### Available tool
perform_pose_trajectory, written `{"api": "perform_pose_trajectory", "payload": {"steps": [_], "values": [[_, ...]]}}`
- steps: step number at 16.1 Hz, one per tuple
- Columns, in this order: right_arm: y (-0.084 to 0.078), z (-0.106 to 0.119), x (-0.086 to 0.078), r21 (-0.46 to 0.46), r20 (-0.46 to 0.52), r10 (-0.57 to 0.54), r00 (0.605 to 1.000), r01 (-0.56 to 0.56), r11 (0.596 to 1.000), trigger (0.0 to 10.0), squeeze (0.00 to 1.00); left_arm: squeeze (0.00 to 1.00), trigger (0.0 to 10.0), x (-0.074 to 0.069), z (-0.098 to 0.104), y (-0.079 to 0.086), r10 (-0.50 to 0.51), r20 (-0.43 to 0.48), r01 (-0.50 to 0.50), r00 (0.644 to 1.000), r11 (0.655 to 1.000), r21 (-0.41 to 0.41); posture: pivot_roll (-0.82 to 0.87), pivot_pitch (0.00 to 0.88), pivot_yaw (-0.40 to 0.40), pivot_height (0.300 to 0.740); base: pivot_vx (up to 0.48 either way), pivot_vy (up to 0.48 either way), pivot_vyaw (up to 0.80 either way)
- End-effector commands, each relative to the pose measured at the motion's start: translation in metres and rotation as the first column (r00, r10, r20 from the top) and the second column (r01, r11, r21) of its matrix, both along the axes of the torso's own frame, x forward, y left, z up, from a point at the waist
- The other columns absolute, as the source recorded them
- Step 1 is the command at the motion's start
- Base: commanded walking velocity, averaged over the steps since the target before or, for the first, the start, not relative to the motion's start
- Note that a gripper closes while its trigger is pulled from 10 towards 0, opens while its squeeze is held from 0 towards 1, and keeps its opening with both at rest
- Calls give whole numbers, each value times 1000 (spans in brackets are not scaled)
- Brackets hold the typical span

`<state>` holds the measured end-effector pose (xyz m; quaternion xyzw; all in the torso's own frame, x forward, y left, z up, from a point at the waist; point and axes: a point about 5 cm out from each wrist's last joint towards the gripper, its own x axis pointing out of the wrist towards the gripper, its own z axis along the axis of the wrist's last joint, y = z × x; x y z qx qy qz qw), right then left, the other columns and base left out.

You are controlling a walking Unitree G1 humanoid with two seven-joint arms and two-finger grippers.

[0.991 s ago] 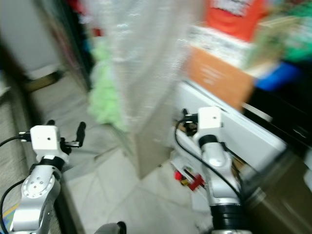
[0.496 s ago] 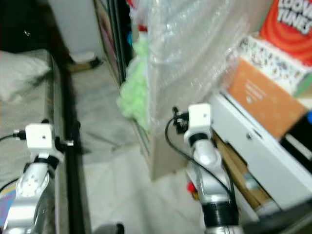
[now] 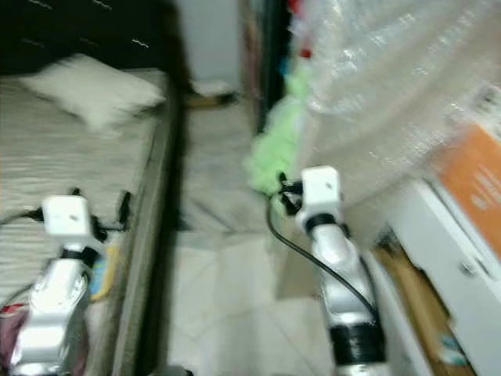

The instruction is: Clean up the room

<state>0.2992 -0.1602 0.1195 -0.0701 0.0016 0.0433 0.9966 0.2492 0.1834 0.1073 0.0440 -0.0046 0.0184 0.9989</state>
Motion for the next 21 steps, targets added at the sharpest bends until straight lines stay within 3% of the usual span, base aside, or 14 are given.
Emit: {"api": "perform_pose_trajectory", "payload": {"steps": [1, 21], "values": [[1, 2, 1, 13, 10, 2, 1000, -2, 1000, 10000, 0, 0, 10000, 0, 2, 3, 12, 6, -12, 1000, 1000, 18, -91, 0, -20, 740, 0, 0, 800], [5, 5, 4, 18, 28, 30, 999, -31, 999, 10000, 0, 0, 10000, 5, 3, 1, 6, 9, -7, 1000, 1000, 27, -95, 0, -21, 740, 0, 0, 800]]}}
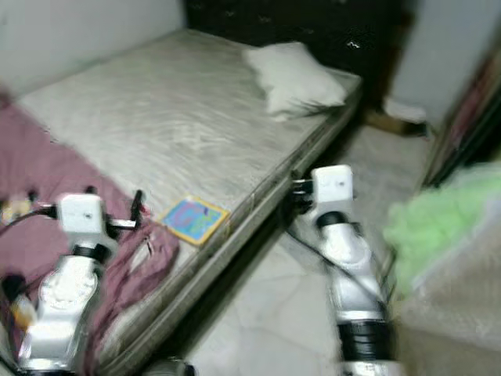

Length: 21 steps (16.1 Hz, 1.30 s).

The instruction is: Clean up the room

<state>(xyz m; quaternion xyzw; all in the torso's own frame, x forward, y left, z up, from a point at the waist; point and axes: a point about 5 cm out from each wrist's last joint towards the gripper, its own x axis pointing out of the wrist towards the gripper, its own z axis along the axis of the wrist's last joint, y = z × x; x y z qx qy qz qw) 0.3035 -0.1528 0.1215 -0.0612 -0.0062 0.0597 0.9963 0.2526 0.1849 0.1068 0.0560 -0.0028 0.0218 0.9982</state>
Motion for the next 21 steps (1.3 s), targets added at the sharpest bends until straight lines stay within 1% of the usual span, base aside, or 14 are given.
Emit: {"api": "perform_pose_trajectory", "payload": {"steps": [1, 8, 11, 16, 21], "values": [[-2, 3, 0, 3, 17, -2, 1000, 2, 1000, 10000, 0, 0, 10000, 2, 3, -1, -3, 13, 3, 1000, 1000, 4, -95, 0, -21, 740, 0, 0, 800], [-1, 4, 1, 9, 21, 6, 1000, -6, 1000, 10000, 0, 0, 10000, 4, 4, -1, -5, 17, 5, 1000, 1000, 7, -94, 0, -21, 740, 0, 0, 800], [-1, 4, 1, 8, 21, 7, 1000, -8, 1000, 10000, 0, 0, 10000, 4, 4, -2, -8, 17, 8, 1000, 1000, -11, -95, 0, -22, 740, 0, 0, 800], [0, 3, 1, 9, 22, 13, 1000, -13, 1000, 10000, 0, 0, 10000, 4, 4, -3, -13, 19, 14, 1000, 1000, -13, -93, 0, -23, 740, 0, 0, 800], [1, 4, 3, 14, 26, 11, 1000, -11, 1000, 10000, 0, 0, 10000, 5, 4, -1, -2, 23, 2, 1000, 1000, -12, -91, 0, -22, 740, 0, 0, 800]]}}
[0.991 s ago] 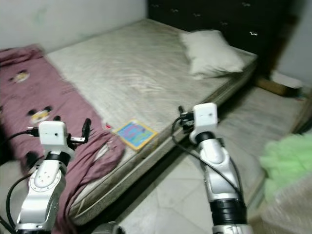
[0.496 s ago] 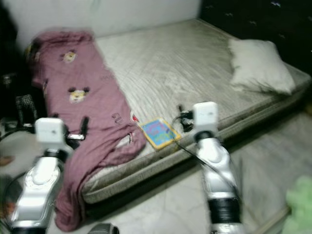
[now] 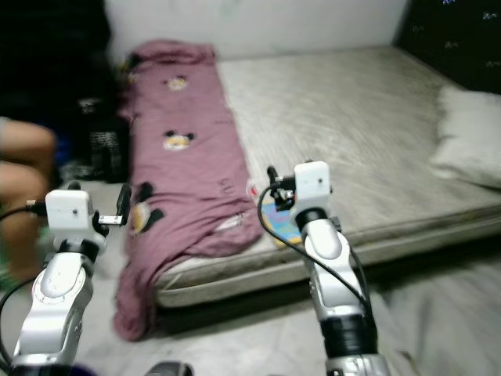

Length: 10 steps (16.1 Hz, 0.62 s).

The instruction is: Clean up the room

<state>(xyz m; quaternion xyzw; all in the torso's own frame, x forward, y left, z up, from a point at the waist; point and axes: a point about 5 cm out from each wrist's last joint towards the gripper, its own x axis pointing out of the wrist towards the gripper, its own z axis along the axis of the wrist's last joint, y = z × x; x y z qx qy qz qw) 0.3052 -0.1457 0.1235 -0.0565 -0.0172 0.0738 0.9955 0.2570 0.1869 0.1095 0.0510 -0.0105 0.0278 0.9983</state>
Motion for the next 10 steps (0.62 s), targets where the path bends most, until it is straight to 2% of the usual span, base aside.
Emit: {"api": "perform_pose_trajectory", "payload": {"steps": [1, 10], "values": [[-6, 2, 1, 4, 6, -19, 1000, 19, 1000, 10000, 0, 0, 10000, 1, 2, -3, -14, 7, 14, 1000, 1000, -2, -91, 0, -22, 740, 0, 0, 800], [-6, 3, 3, 10, 10, -24, 1000, 24, 1000, 10000, 0, 0, 10000, 2, 3, -5, -38, 4, 38, 999, 999, -20, -96, 0, -21, 740, 0, 0, 800]]}}
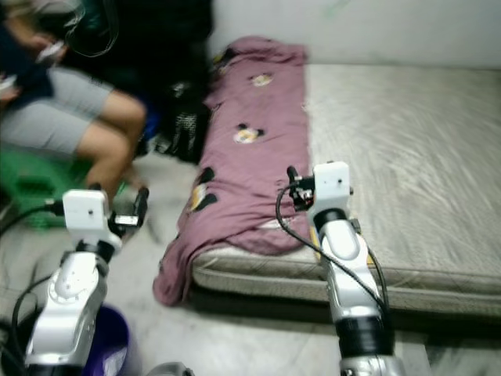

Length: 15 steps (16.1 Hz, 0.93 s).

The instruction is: Clean up the room

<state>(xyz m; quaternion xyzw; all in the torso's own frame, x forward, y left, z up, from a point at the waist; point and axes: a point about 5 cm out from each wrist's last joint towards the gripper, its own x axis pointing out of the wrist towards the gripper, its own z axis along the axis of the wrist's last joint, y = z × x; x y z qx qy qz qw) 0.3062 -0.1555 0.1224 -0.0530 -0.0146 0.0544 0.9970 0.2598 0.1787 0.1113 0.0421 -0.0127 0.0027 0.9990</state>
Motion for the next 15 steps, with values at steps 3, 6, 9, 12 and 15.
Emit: {"api": "perform_pose_trajectory", "payload": {"steps": [3, 6, 9, 12, 15], "values": [[3, 5, 2, 12, 18, 5, 1000, -5, 1000, 10000, 0, 0, 10000, 1, 1, 3, 5, 5, -5, 1000, 1000, -5, -97, 0, -22, 740, 0, 0, 267], [2, 5, 3, 17, 19, -2, 1000, 2, 1000, 10000, 0, 0, 10000, 1, 2, 2, -6, 7, 6, 1000, 1000, -10, -100, 0, -19, 740, 0, 0, 0], [1, 5, 3, 23, 20, -6, 1000, 5, 1000, 10000, 0, 0, 10000, 0, 2, 2, -12, 7, 12, 1000, 1000, -11, -99, 0, -19, 740, 174, 0, 0], [1, 4, 2, 24, 16, -6, 1000, 6, 1000, 10000, 0, 0, 10000, 0, 1, 1, -26, 7, 26, 1000, 999, -19, -99, 0, -19, 740, 326, 0, 0], [2, 4, 3, 25, 15, -8, 1000, 7, 1000, 10000, 0, 0, 10000, -1, 1, 1, -27, 8, 28, 1000, 999, -18, -96, 0, -21, 740, 354, 0, 0]]}}
